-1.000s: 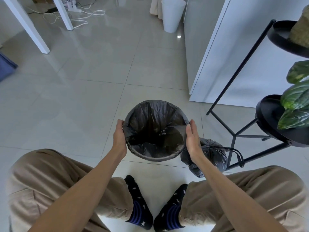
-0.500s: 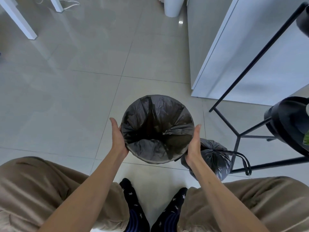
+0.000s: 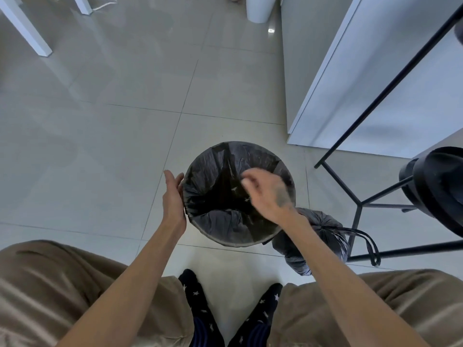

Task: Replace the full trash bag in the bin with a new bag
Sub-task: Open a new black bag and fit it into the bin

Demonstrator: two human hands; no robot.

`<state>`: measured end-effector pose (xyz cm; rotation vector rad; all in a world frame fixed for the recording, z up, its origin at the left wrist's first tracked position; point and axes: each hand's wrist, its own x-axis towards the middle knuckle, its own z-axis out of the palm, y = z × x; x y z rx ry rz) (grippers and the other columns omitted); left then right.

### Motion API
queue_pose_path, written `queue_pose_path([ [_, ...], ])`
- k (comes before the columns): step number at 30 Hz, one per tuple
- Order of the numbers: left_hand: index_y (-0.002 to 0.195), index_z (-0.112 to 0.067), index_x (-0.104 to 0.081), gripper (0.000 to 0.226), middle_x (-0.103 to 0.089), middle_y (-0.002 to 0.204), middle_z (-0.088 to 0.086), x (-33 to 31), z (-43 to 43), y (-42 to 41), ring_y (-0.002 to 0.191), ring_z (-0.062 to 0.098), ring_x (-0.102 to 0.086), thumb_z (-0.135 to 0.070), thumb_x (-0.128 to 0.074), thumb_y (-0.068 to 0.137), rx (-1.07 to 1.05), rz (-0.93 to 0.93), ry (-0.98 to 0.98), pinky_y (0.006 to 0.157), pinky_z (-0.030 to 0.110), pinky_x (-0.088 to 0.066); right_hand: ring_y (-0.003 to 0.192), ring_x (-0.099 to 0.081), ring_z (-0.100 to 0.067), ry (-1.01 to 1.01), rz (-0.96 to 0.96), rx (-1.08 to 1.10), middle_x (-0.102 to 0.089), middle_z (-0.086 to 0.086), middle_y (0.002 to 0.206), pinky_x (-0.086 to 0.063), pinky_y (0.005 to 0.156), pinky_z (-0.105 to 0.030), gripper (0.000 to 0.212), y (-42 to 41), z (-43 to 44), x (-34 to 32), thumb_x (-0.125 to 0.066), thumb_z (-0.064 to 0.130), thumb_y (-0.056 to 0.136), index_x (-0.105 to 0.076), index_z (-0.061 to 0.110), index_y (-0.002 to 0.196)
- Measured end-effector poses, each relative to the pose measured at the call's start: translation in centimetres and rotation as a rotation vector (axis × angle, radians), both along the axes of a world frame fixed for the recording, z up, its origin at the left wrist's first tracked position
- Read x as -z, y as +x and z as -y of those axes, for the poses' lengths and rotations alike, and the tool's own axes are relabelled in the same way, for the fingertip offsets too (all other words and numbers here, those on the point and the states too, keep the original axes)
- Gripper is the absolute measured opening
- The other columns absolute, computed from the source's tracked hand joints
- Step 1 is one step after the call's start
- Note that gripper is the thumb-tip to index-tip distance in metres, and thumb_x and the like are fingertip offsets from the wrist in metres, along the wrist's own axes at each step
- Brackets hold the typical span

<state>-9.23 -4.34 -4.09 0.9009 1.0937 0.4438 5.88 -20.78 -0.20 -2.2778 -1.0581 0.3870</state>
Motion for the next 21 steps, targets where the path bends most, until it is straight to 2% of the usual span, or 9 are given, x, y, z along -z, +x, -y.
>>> queue_pose_path([
  [2, 0.129, -0.025, -0.066, 0.067, -0.074, 0.12, 0.001, -0.5, 0.3, 0.3, 0.109, 0.021, -0.069, -0.074, -0.038, 0.092, 0.043, -0.034, 0.043, 0.098, 0.045, -0.054, 0.126, -0.057, -0.029, -0.442, -0.025, -0.277, -0.058, -0.009, 0.141, -0.047, 0.106, -0.047, 0.051, -0.5, -2.9, 1.4, -0.051, 0.046, 0.099, -0.051, 0.02, 0.143],
  [4, 0.115, -0.026, -0.07, 0.049, -0.075, 0.111, -0.001, -0.9, 0.9, 0.5, 0.103, 0.019, -0.07, -0.063, -0.045, 0.096, 0.073, -0.079, 0.106, 0.091, 0.039, -0.057, 0.14, -0.043, -0.034, -0.798, -0.037, -0.386, -0.042, -0.01, 0.156, -0.038, 0.114, -0.047, 0.069, -1.4, -4.3, 3.6, -0.047, 0.06, 0.096, -0.038, 0.023, 0.153],
  [6, 0.116, -0.03, -0.065, 0.033, -0.07, 0.113, -0.005, -0.6, 1.3, 0.5, 0.109, 0.018, -0.066, -0.054, -0.049, 0.099, 0.12, -0.112, 0.229, 0.092, 0.036, -0.055, 0.143, -0.039, -0.034, -0.982, -0.116, -0.435, -0.036, -0.01, 0.16, -0.035, 0.115, -0.045, 0.078, -2.2, -4.5, 5.2, -0.042, 0.068, 0.094, -0.032, 0.022, 0.156],
  [8, 0.126, -0.029, -0.06, 0.036, -0.066, 0.121, -0.004, -0.2, 1.6, 0.5, 0.116, 0.02, -0.062, -0.051, -0.053, 0.098, 0.147, -0.144, 0.3, 0.094, 0.035, -0.053, 0.146, -0.035, -0.032, -1.057, -0.189, -0.468, -0.034, -0.01, 0.162, -0.031, 0.116, -0.043, 0.083, -2.9, -4.3, 6.1, -0.037, 0.071, 0.094, -0.032, 0.017, 0.157],
  [13, 0.145, -0.029, -0.045, 0.057, -0.056, 0.14, -0.003, -0.2, 1.3, 0.4, 0.131, 0.022, -0.053, -0.055, -0.056, 0.095, 0.205, -0.208, 0.381, 0.105, 0.04, -0.048, 0.149, -0.029, -0.031, -0.953, -0.246, -0.446, -0.027, -0.009, 0.165, -0.027, 0.12, -0.043, 0.079, -2.5, -4.1, 5.5, -0.034, 0.068, 0.097, -0.025, 0.02, 0.159],
  [15, 0.154, -0.031, -0.033, 0.072, -0.043, 0.155, -0.005, -1.1, 1.3, 0.2, 0.142, 0.018, -0.041, -0.06, -0.057, 0.093, 0.214, -0.268, 0.498, 0.116, 0.04, -0.037, 0.149, -0.031, -0.031, -0.819, -0.291, -0.409, -0.028, -0.007, 0.165, -0.027, 0.12, -0.044, 0.077, -1.6, -3.9, 4.7, -0.038, 0.068, 0.096, -0.025, 0.026, 0.159],
  [17, 0.154, -0.028, -0.033, 0.07, -0.038, 0.158, -0.007, -2.6, 1.7, 0.2, 0.145, 0.012, -0.035, -0.055, -0.058, 0.095, 0.152, -0.288, 0.708, 0.117, 0.031, -0.029, 0.147, -0.035, -0.03, -0.712, -0.314, -0.367, -0.034, -0.008, 0.162, -0.029, 0.119, -0.044, 0.07, -0.1, -3.9, 4.0, -0.042, 0.062, 0.098, -0.03, 0.027, 0.157],
  [19, 0.142, -0.024, -0.049, 0.048, -0.058, 0.139, -0.007, -4.1, 2.2, 0.9, 0.129, 0.009, -0.052, -0.039, -0.06, 0.098, 0.144, -0.226, 0.929, 0.107, 0.026, -0.039, 0.143, -0.041, -0.029, -0.625, -0.311, -0.305, -0.042, -0.009, 0.157, -0.033, 0.117, -0.042, 0.057, 1.6, -4.0, 3.7, -0.045, 0.047, 0.102, -0.038, 0.024, 0.154],
  [21, 0.127, -0.021, -0.061, 0.031, -0.07, 0.107, -0.008, -4.6, 2.1, 2.3, 0.1, 0.009, -0.065, -0.029, -0.059, 0.097, 0.401, -0.196, 1.075, 0.091, 0.027, -0.052, 0.141, -0.043, -0.029, -0.569, -0.349, -0.253, -0.045, -0.008, 0.155, -0.034, 0.117, -0.041, 0.05, 2.9, -4.4, 3.7, -0.045, 0.033, 0.104, -0.041, 0.022, 0.153],
])
